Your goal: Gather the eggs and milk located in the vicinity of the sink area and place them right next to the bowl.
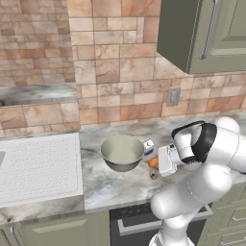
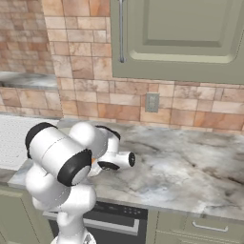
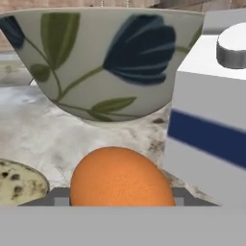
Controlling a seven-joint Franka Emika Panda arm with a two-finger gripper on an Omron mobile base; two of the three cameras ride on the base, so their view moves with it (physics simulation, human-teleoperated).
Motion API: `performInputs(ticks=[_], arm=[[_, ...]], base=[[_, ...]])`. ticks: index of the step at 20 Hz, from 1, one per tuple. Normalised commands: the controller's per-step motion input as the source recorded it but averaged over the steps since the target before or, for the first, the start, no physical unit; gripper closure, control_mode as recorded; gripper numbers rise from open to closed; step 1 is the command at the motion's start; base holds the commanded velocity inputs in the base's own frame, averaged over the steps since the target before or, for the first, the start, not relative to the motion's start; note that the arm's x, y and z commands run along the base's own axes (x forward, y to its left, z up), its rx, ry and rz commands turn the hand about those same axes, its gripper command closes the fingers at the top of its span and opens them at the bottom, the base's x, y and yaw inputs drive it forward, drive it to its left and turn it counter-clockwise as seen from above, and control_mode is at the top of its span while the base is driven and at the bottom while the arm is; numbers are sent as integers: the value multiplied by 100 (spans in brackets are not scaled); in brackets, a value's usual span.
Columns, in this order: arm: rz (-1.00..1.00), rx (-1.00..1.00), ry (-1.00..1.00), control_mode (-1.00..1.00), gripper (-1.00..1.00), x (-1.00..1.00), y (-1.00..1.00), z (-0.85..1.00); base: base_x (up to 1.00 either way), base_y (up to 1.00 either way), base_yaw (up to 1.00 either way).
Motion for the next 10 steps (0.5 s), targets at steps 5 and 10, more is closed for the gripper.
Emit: performInputs(ticks=[5,10], arm=[[3,-1,0,-100,100,-10,54,0],[1,0,0,-100,100,-15,39,0]], base=[[0,0,0],[0,0,0]])
